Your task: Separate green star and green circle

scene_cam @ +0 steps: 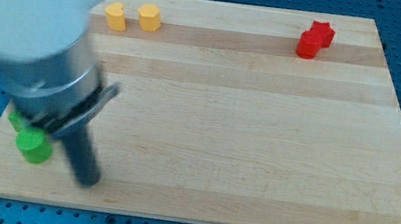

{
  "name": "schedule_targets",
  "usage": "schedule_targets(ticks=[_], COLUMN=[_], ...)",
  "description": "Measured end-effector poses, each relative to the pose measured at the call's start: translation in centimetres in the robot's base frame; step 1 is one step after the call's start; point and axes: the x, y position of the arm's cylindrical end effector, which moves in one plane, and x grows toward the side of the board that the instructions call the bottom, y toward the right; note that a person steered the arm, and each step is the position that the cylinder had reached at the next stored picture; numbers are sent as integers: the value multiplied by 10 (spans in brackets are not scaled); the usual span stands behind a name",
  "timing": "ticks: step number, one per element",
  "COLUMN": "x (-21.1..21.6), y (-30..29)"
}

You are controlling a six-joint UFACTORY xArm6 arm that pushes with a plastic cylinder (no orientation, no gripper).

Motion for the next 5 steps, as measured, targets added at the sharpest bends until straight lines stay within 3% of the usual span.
schedule_targets(ticks=[1, 2, 4, 5], x=[6, -1, -50, -52], y=[-44, -143, -111, -64])
